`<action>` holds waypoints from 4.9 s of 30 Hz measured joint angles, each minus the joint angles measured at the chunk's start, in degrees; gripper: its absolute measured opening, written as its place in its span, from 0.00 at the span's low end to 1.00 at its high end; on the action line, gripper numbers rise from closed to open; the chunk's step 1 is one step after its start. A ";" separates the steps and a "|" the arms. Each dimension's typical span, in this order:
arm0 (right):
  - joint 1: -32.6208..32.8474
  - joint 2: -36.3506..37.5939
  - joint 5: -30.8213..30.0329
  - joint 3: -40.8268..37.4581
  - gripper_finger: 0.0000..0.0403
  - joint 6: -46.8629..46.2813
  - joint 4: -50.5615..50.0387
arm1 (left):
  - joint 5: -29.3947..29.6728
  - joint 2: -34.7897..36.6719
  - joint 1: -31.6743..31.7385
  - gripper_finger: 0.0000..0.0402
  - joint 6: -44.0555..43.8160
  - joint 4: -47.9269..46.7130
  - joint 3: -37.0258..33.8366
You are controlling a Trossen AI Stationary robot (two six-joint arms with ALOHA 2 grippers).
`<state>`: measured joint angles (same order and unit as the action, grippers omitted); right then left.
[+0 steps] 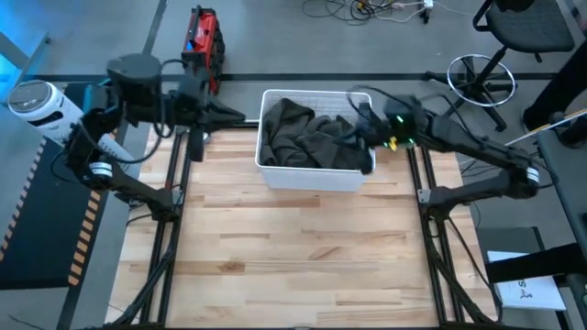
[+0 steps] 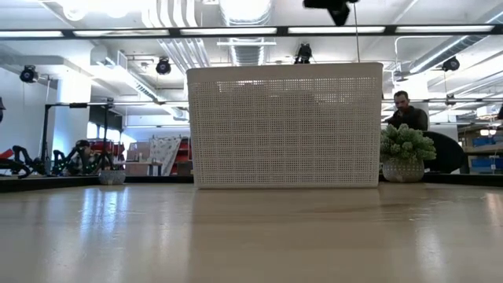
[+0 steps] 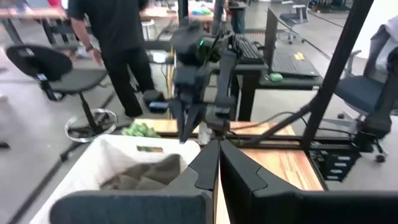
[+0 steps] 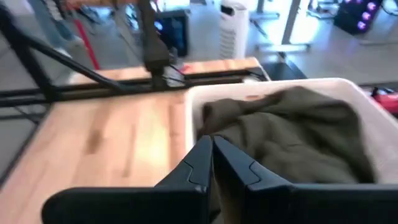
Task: Sort clothes
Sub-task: Return to Home Position
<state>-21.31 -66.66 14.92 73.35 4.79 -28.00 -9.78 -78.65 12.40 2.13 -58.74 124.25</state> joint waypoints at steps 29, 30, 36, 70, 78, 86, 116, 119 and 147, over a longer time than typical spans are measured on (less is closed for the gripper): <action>10.07 13.05 -20.12 -30.29 0.00 -25.77 -1.15 | 12.30 15.03 -14.46 0.00 -21.47 25.47 -51.11; 10.07 12.38 -20.34 -30.23 0.00 -26.19 -0.27 | 12.32 14.72 -14.66 0.00 -22.36 25.84 -52.90; 10.07 9.77 -20.51 -30.06 0.00 -26.35 4.84 | 20.52 13.57 -16.00 0.00 -27.24 30.82 -62.80; 18.23 20.96 -8.14 -30.91 0.00 -10.49 9.68 | 24.08 37.22 -16.82 0.00 -21.07 37.02 -71.89; 18.73 24.09 -1.98 -41.86 0.00 -5.81 24.63 | 20.26 44.41 -16.87 0.00 -20.89 51.17 -87.73; 17.32 35.36 -2.18 -58.21 0.00 -11.38 36.02 | 19.69 53.73 -16.87 0.00 -21.55 51.47 -96.91; 6.70 66.68 -2.51 -71.78 0.00 -13.86 30.41 | 27.32 78.50 -16.93 0.00 -16.30 32.34 -104.84; 6.39 66.13 -2.47 -71.69 0.00 -13.40 29.63 | 27.23 78.63 -17.06 0.00 -16.37 33.35 -104.48; 6.29 66.23 4.56 -72.52 0.00 -20.38 30.99 | 13.87 78.59 -17.13 0.00 -18.53 59.78 -123.41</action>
<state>-15.03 -0.44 19.47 0.82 -15.58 2.98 4.09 -0.05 -4.73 -16.40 1.04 0.84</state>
